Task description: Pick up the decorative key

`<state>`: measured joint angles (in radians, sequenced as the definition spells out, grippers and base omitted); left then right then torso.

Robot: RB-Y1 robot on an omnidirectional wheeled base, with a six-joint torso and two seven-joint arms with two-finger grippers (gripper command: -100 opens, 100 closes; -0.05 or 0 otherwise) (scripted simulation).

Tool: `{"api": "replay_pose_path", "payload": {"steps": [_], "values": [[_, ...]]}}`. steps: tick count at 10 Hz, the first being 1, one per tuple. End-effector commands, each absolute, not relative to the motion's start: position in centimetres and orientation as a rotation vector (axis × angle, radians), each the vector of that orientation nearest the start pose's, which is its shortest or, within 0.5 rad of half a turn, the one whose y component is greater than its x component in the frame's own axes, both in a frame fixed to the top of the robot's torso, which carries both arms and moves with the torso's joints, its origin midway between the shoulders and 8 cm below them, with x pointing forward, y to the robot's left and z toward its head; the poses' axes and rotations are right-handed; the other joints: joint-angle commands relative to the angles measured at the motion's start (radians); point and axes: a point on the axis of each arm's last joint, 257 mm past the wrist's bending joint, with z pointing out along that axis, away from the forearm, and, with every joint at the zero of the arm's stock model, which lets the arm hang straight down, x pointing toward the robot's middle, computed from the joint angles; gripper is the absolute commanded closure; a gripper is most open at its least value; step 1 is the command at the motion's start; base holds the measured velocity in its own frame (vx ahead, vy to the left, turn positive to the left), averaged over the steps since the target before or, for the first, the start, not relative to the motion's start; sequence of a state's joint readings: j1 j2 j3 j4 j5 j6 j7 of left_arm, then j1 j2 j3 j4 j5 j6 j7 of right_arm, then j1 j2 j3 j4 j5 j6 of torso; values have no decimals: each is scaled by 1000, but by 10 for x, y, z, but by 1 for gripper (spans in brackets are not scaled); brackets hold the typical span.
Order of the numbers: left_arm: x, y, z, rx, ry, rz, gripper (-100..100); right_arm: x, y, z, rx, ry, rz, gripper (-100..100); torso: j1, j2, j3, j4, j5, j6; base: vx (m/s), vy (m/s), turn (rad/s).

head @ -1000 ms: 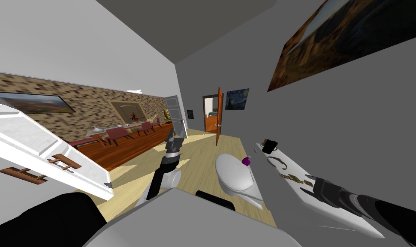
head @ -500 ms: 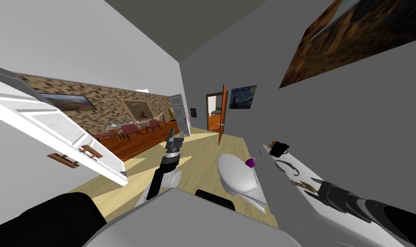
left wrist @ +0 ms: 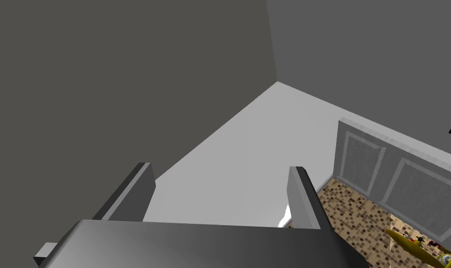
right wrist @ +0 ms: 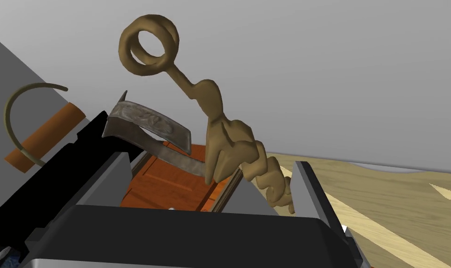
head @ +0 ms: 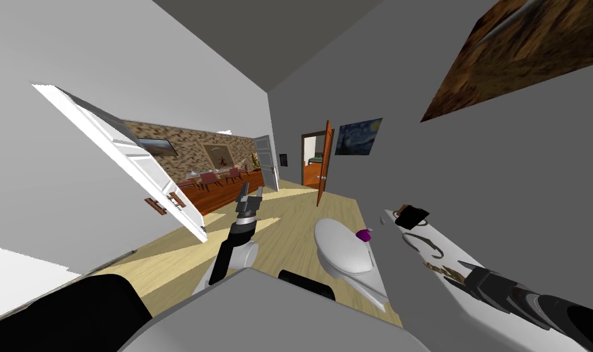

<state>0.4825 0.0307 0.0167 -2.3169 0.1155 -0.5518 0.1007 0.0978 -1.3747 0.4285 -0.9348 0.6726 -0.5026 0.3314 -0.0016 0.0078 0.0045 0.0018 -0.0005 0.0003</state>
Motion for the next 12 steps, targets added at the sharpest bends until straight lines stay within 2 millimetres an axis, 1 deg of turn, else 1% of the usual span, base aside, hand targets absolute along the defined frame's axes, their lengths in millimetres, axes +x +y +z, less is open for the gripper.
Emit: {"api": "replay_pose_path", "payload": {"steps": [1, 2, 3, 4, 8, 9, 10, 11, 12], "values": [[325, 290, 56, -652, 466, -1484, 0, 330, -691, -310, -753, 2358, -461, -100, 0, 0, 0, 0, 0, 0, -119, -18, 301], [325, 290, 56, -652, 466, -1484, 0, 326, -698, -312, -724, 2370, -472, -100, 0, 0, 0, 0, 0, 0, -108, -24, 245], [325, 290, 56, -652, 466, -1484, 0, 329, -694, -311, -744, 2362, -465, -100, -1, -1, 0, 0, -1, 0, -46, -11, 41], [325, 290, 56, -652, 466, -1484, 0, 328, -695, -311, -740, 2364, -466, 100, -2, -4, -2, -1, -1, 1, -9, -1, -9], [325, 290, 56, -652, 466, -1484, 0, 329, -695, -311, -733, 2363, -466, 100, -1, -9, -6, -3, -1, -1, 0, 0, 0], [325, 290, 56, -652, 466, -1484, 0, 329, -695, -311, -733, 2363, -465, 0, -1, -9, -6, -3, 0, -1, 0, 0, 0], [325, 290, 56, -652, 466, -1484, 0, 333, -685, -309, -781, 2346, -450, 100, -1, -9, -6, -3, 0, -1, 75, 1, -313], [325, 291, 56, -652, 466, -1483, 0, 337, -679, -307, -810, 2334, -439, 100, -1, -12, -7, -3, 0, 3, 132, 6, -357], [325, 291, 56, -652, 466, -1483, 0, 340, -672, -305, -838, 2321, -428, 100, 0, -14, -9, -4, 0, 1, 140, 30, -329]]}}
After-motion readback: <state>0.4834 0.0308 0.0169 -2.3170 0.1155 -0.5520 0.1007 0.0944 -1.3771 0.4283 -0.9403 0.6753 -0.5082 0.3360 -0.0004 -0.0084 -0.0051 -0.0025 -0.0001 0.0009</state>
